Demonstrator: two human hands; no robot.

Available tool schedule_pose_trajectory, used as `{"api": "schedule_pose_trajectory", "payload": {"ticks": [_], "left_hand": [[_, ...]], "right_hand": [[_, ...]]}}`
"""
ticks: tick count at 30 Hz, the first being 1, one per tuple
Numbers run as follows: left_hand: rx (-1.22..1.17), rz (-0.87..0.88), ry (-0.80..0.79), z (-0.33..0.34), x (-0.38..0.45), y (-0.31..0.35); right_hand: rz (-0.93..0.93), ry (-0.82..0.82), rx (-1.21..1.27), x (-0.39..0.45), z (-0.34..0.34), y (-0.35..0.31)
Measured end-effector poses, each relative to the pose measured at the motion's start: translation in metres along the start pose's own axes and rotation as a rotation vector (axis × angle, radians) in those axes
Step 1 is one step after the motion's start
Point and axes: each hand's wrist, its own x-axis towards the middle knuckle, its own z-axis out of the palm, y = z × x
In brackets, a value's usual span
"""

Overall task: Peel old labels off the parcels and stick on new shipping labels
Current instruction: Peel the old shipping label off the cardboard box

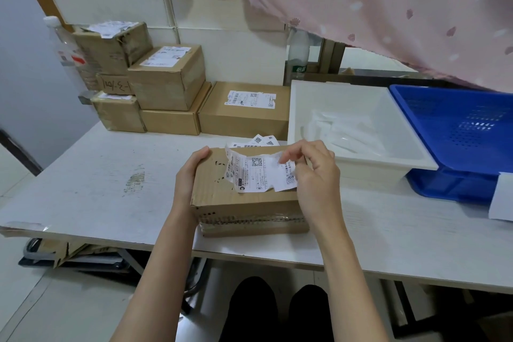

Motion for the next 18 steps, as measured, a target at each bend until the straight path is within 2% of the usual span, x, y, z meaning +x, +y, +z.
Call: {"api": "schedule_pose_trajectory", "payload": {"ticks": [4, 8, 10, 14, 18], "left_hand": [[0.005, -0.007, 0.011, -0.0007, 0.0005, 0.0001], [-0.004, -0.005, 0.009, 0.0001, 0.0001, -0.0006], [0.0, -0.003, 0.006, -0.0001, 0.0003, -0.0007], [0.017, -0.011, 0.009, -0.002, 0.0019, -0.0011], [0.027, -0.003, 0.017, -0.0021, 0.0024, -0.0016]], "right_hand": [[-0.01, -0.04, -0.017, -0.001, -0.0016, 0.0009], [-0.005, 0.098, 0.04, 0.0002, 0.0004, 0.008], [-0.001, 0.112, 0.031, 0.0002, 0.0007, 0.0091], [-0.029, -0.031, -0.068, -0.0009, 0.0, 0.0039], [-0.019, -0.141, -0.066, -0.0016, -0.0015, -0.0001]]}}
